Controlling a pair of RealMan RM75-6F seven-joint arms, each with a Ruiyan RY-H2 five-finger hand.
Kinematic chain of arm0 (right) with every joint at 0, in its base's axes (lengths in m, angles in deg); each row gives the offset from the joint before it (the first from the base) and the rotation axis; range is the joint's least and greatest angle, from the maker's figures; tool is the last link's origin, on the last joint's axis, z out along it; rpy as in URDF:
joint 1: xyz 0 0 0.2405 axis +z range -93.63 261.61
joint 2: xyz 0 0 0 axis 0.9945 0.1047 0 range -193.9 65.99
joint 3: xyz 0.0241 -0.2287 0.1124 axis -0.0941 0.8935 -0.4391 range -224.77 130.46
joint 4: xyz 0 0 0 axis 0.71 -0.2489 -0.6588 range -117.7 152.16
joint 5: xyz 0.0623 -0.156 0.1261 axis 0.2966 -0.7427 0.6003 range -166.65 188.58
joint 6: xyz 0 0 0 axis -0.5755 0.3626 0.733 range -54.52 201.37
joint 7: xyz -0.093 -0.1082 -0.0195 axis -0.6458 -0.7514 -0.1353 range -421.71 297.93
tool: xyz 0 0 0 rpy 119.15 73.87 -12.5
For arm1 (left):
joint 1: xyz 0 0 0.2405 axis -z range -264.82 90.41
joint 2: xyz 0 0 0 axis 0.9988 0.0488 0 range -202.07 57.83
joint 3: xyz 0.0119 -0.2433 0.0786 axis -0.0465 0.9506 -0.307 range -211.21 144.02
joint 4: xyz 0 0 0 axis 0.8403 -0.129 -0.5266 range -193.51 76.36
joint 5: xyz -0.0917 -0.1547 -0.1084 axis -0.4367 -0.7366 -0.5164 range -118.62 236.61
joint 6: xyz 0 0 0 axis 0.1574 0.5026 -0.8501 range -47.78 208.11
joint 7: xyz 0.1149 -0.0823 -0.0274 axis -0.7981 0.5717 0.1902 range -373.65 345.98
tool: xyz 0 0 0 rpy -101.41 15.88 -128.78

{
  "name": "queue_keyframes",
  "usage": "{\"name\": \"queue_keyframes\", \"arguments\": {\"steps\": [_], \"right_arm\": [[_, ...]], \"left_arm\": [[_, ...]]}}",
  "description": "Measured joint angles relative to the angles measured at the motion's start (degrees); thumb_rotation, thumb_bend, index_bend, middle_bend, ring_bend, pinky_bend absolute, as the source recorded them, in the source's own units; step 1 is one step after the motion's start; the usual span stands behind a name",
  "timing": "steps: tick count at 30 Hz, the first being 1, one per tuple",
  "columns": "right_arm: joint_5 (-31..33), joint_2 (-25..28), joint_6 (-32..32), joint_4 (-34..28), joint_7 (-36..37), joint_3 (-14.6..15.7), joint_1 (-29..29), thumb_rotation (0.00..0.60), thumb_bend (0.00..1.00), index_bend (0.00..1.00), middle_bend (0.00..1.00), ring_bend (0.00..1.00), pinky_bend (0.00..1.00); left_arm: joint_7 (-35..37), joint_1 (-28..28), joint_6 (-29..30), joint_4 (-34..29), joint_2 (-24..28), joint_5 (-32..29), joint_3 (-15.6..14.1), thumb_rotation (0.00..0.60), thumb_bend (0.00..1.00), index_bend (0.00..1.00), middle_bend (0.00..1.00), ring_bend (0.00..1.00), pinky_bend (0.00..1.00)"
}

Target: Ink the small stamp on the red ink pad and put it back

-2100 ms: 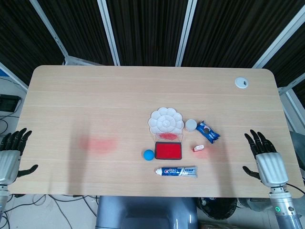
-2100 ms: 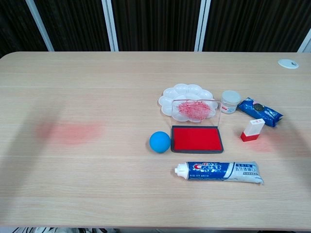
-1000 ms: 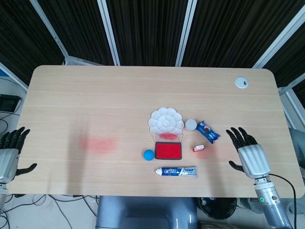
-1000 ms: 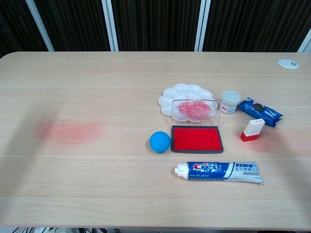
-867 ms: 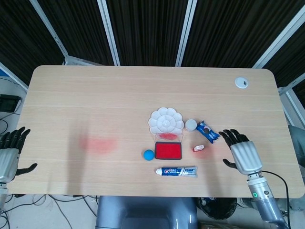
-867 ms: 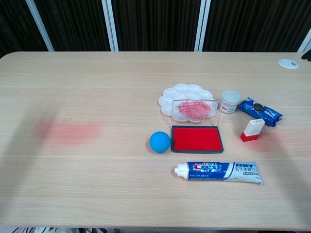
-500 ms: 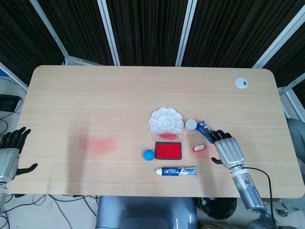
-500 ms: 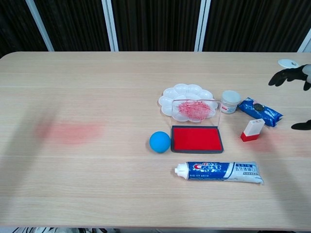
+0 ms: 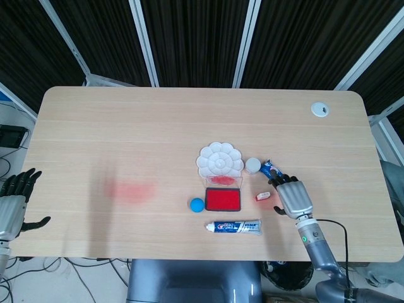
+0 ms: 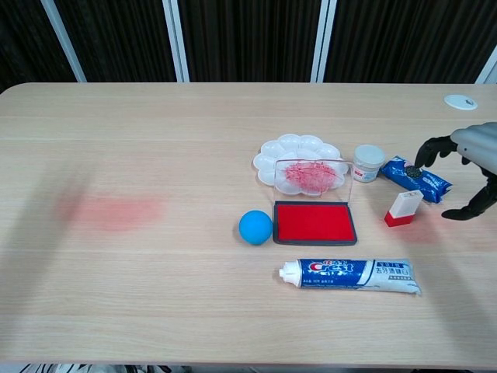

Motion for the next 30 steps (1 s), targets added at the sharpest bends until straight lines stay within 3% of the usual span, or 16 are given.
{"name": "queue_keyframes", "arguments": {"steps": [30], "right_arm": [[3.21, -6.32, 2.66, 7.27, 0.14, 0.91, 2.99, 0.6, 0.34, 0.41, 0.37, 0.29, 0.41]], "left_arm": [[1.08, 0.62, -1.73, -0.74, 0.8, -1.69, 0.14, 0.6, 0.03, 0.0, 0.0, 0.0, 0.0]]}}
